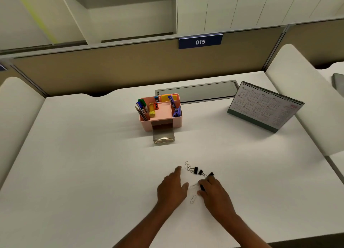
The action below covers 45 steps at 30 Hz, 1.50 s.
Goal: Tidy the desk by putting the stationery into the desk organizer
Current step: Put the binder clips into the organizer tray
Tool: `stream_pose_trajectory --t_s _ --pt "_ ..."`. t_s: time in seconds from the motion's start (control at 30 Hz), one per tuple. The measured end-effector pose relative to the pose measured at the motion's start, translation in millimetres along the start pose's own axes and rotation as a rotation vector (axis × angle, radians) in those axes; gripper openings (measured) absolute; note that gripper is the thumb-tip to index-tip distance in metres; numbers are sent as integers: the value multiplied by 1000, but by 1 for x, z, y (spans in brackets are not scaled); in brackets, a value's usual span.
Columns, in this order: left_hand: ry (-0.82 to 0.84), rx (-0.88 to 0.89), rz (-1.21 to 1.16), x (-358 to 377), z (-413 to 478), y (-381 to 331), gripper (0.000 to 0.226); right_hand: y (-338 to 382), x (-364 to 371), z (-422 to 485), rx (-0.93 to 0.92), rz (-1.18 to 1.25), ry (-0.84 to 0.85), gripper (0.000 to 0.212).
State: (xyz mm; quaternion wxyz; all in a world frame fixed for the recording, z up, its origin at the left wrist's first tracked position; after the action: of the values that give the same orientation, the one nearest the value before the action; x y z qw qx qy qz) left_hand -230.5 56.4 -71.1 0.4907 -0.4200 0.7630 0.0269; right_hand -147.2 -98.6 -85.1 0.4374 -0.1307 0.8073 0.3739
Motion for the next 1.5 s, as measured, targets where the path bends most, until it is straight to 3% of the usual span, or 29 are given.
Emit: stream_pose_trajectory --t_s 0.3,0.5,0.63,0.8,0.9,1.03,1.23,1.4,1.5 --pt "-62 9 -105 6 -10 -11 35 0 -18 17 -24 -103 -81 13" --pt "-35 -3 -234 7 -4 -23 32 -3 -19 9 -50 54 -118 29" --pt "73 -7 -508 18 1 -27 24 -1 -20 7 -62 247 -131 31" --pt "259 -98 -1061 35 0 -26 26 5 -33 3 -117 410 -203 32" --pt "303 -92 -1234 34 2 -24 19 8 -40 1 -161 479 -219 40" --pt "208 -108 -1230 19 8 -13 14 7 -52 4 -168 348 -237 38" --pt "-74 -71 -1213 -46 31 8 5 -24 -59 14 101 122 -263 31" --pt "-436 -82 -967 -123 55 31 1 -29 -54 17 162 61 -190 22" --pt "-514 -94 -768 -151 73 37 8 -28 -52 16 177 34 -175 19"
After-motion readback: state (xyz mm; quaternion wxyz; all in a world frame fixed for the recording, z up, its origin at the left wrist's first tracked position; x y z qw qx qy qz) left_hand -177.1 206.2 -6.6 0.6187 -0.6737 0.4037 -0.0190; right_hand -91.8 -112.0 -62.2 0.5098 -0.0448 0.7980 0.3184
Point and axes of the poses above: each hand's wrist, its own z-axis towards the middle knuckle, its own x-axis out of the palm, y = z × x, the point moved 8 cm from there along z, towards the middle knuckle, and after that the axes turned 9 degrees about y, right-handed, at the moved point
